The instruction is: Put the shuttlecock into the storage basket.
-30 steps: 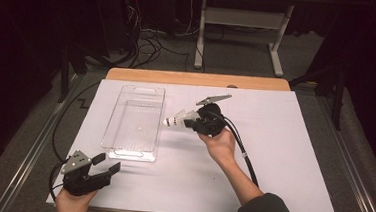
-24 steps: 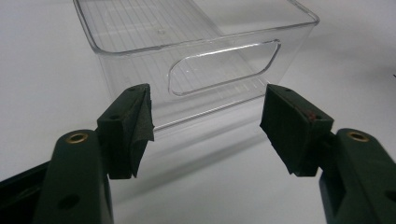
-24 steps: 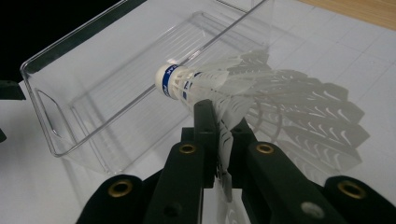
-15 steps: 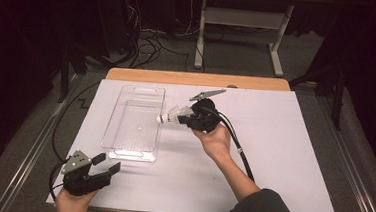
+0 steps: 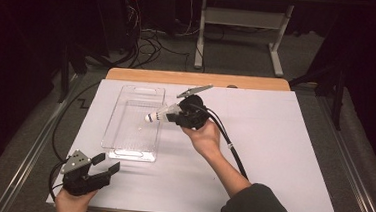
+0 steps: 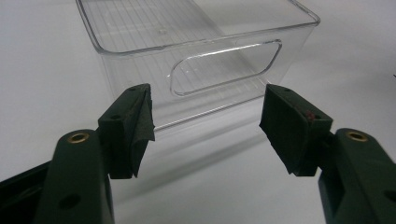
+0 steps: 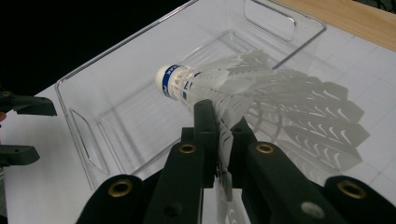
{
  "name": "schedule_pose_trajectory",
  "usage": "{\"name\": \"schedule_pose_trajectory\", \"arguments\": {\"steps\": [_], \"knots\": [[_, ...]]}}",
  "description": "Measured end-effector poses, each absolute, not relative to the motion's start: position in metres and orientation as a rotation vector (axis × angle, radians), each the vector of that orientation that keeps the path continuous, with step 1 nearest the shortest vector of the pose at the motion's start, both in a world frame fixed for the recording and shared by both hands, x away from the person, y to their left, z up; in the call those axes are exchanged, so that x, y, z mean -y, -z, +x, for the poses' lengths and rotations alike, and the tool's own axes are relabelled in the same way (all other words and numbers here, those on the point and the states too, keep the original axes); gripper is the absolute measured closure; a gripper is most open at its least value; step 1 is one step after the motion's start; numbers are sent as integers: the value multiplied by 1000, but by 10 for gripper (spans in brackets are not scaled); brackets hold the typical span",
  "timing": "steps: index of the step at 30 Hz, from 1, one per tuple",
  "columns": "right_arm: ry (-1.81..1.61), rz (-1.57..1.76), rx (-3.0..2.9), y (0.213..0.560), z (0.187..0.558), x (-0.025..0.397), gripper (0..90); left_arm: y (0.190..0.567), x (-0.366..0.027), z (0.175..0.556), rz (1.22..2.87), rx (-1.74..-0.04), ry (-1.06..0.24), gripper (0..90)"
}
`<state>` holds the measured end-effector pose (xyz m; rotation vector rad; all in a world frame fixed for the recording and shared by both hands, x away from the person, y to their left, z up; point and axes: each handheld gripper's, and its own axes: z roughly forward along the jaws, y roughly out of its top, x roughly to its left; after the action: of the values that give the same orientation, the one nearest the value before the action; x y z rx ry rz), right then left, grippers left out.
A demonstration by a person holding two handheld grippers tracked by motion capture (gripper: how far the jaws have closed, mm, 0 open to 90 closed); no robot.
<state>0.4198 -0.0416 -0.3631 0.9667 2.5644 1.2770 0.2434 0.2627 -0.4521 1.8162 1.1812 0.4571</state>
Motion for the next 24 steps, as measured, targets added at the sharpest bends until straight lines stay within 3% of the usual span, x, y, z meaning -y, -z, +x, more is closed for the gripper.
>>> {"name": "schedule_pose_trajectory", "arguments": {"steps": [24], "knots": [[-1207, 943, -2630, 371, 433, -18, 882, 451, -264, 242, 1814, -1173, -458, 352]]}}
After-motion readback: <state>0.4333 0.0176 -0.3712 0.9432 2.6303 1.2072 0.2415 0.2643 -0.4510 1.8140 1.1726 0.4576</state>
